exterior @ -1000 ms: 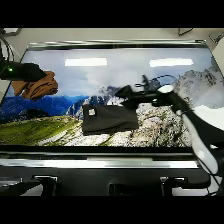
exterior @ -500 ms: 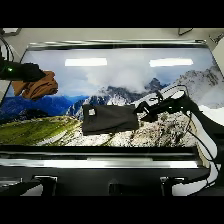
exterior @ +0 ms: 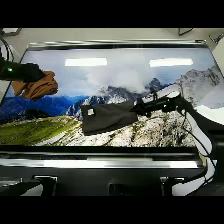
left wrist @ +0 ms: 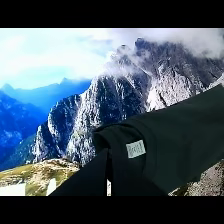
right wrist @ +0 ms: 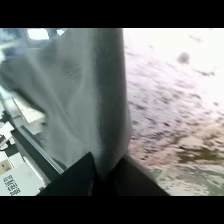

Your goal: Fold the clothes and pants, and hang the long-sleeved shirts on hangers.

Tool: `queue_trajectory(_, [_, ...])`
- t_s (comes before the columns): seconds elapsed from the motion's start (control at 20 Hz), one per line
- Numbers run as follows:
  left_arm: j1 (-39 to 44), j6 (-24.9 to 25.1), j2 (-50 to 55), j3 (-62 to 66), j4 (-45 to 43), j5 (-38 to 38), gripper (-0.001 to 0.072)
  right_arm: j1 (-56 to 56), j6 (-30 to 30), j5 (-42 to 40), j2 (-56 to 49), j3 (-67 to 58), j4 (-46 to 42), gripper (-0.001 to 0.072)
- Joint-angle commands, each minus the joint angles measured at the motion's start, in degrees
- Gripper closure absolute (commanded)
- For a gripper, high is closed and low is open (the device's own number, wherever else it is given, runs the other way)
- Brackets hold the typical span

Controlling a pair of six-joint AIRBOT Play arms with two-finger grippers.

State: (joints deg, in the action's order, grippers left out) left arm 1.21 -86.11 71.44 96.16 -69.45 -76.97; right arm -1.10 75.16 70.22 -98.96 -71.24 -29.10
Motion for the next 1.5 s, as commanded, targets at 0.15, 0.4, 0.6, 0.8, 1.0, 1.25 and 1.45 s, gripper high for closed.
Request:
queue_trajectory(0.15, [0.0,0.0,0.0,0.0,0.0,0.0,0.0685,-13.0,4.8,8.8,12.1,-14.0,0.5,0.0666])
queue_trajectory(0.4, [0.0,0.0,0.0,0.0,0.0,0.0,0.0684,-28.7,11.8,9.0,21.5,-18.2,-7.1,0.0666])
queue_trajectory(0.6, [0.0,0.0,0.0,0.0,0.0,0.0,0.0685,-42.2,16.0,8.9,24.8,-18.2,-9.1,0.0666])
queue_trajectory(0.8, [0.0,0.2,0.0,0.0,0.0,0.0,0.0685,-52.4,21.5,6.5,25.2,-18.2,-9.1,0.0667])
queue_trajectory(1.0, [0.0,0.2,0.0,0.0,0.0,0.0,0.0685,-56.3,23.7,2.7,25.2,-18.2,-9.1,0.0667])
queue_trajectory(1.25, [0.0,0.2,0.0,0.0,0.0,0.0,0.0684,-56.2,24.7,-5.4,25.1,-18.2,-9.1,0.0667])
queue_trajectory(1.45, [0.0,0.1,0.0,0.0,0.0,0.2,0.0684,-56.2,24.7,-4.3,25.1,-18.2,-12.3,0.0667])
